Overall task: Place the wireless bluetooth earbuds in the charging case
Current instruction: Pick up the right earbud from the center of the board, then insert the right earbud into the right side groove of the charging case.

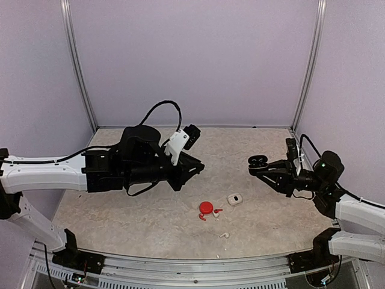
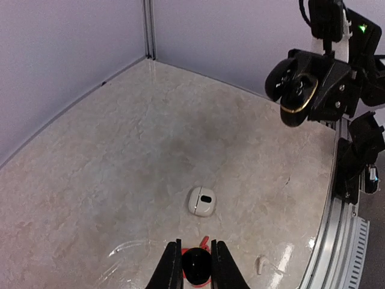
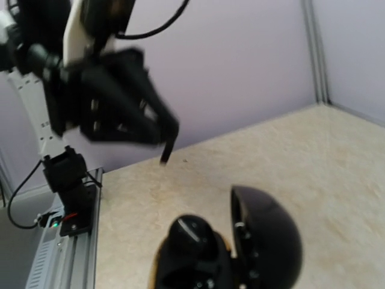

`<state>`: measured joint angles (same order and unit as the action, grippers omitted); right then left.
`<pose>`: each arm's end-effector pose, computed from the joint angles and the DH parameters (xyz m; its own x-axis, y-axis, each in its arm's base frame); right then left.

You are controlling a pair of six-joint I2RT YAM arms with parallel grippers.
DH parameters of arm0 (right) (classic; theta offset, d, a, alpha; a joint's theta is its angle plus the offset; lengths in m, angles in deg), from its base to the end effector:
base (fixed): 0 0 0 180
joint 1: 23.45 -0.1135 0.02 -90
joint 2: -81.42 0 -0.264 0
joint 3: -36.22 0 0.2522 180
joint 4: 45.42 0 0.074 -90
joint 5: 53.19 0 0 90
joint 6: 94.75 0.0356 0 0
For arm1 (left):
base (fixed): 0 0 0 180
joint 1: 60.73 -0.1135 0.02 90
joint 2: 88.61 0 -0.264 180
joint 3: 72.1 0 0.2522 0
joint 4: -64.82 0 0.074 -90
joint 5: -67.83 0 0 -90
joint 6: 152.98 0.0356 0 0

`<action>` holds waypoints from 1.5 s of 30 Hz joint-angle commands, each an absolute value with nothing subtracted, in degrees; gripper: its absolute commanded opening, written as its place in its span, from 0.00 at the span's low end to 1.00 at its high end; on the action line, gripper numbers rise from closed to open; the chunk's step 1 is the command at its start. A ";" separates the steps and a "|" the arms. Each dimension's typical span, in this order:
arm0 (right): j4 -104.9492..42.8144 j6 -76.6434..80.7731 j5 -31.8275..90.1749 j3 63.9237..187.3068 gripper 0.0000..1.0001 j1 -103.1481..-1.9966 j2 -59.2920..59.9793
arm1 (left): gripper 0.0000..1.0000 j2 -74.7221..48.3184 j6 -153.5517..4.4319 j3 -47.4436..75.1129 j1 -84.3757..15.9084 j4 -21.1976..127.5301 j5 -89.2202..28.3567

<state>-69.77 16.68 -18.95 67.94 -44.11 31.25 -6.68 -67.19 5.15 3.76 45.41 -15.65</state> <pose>0.1615 0.0923 0.2461 -0.2641 0.1201 -0.9570 -0.9362 0.2068 0.2843 0.1476 -0.2998 0.3097 -0.2379 0.3291 -0.9138 0.8368 0.5471 -0.0208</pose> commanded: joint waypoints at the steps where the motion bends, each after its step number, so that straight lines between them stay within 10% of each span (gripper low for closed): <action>1: -76.67 10.28 -16.02 68.21 0.00 -48.75 31.50 | 0.11 -9.61 -61.25 3.34 7.12 59.49 -15.78; 45: -82.28 4.37 -0.11 71.61 0.00 -68.03 27.14 | 0.11 5.02 -49.93 14.27 15.91 75.07 -18.15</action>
<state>-80.81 3.24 -1.84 69.97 -67.06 25.74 4.05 -50.49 12.30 15.60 75.25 -19.49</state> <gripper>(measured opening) 0.233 0.147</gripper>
